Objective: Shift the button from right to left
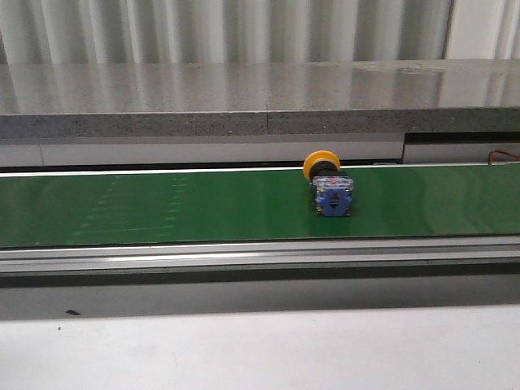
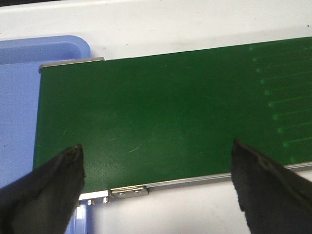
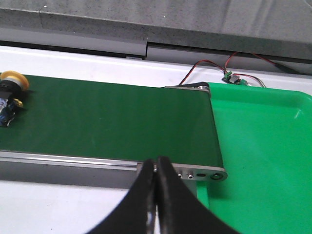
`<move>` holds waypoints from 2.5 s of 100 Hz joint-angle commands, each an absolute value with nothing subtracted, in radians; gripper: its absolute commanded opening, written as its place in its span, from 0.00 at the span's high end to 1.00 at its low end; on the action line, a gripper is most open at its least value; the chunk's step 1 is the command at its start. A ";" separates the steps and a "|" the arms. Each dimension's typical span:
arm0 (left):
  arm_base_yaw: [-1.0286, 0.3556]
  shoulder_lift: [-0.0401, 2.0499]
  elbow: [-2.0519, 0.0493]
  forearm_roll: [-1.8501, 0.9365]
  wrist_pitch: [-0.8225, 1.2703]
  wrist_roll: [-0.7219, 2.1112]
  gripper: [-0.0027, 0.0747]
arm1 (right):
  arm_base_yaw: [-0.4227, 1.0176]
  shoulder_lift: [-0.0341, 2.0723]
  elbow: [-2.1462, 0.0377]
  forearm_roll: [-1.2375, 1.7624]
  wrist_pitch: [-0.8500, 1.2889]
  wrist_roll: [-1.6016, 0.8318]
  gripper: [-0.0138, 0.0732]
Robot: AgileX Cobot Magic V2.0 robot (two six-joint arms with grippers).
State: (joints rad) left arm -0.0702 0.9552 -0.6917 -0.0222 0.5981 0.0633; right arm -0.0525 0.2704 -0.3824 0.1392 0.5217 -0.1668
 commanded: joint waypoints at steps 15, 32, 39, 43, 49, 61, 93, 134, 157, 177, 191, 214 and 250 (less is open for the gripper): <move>-0.077 0.988 -0.740 -0.074 0.501 0.056 0.14 | -0.052 0.278 -0.408 0.138 0.444 -0.177 0.92; -0.079 1.032 -0.811 -0.149 0.612 0.056 0.14 | -0.052 0.278 -0.408 0.138 0.444 -0.177 0.92; -0.089 1.065 -0.862 -0.196 0.688 0.050 0.14 | -0.052 0.278 -0.408 0.138 0.444 -0.177 0.92; -0.102 1.094 -0.899 -0.231 0.730 0.045 0.14 | -0.052 0.278 -0.408 0.138 0.444 -0.177 0.92; -0.126 1.131 -0.938 -0.266 0.771 0.035 0.14 | -0.052 0.278 -0.408 0.138 0.444 -0.177 0.92; -0.213 1.214 -1.011 -0.262 0.797 -0.040 0.14 | -0.052 0.278 -0.408 0.138 0.444 -0.177 0.92; -0.428 1.464 -1.224 -0.221 0.874 -0.191 0.14 | -0.052 0.278 -0.408 0.138 0.444 -0.177 0.92; -0.545 1.764 -1.540 -0.135 1.028 -0.303 0.14 | -0.052 0.278 -0.408 0.138 0.444 -0.177 0.92; -0.565 1.836 -1.598 -0.101 1.057 -0.352 0.14 | -0.052 0.278 -0.408 0.138 0.444 -0.177 0.92; -0.565 1.874 -1.601 -0.037 1.075 -0.397 0.14 | -0.052 0.278 -0.408 0.138 0.444 -0.177 0.92; -0.565 1.889 -1.604 -0.007 1.108 -0.413 0.19 | -0.052 0.278 -0.408 0.138 0.444 -0.177 0.92; -0.565 1.892 -1.604 0.010 1.135 -0.417 0.68 | -0.052 0.278 -0.408 0.138 0.444 -0.177 0.92; -0.565 1.871 -1.668 0.036 1.138 -0.417 0.89 | -0.052 0.278 -0.408 0.138 0.444 -0.177 0.92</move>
State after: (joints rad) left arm -0.5608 1.9401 -1.6157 0.0238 1.1459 -0.4057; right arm -0.0525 0.2704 -0.3824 0.1392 0.5217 -0.1675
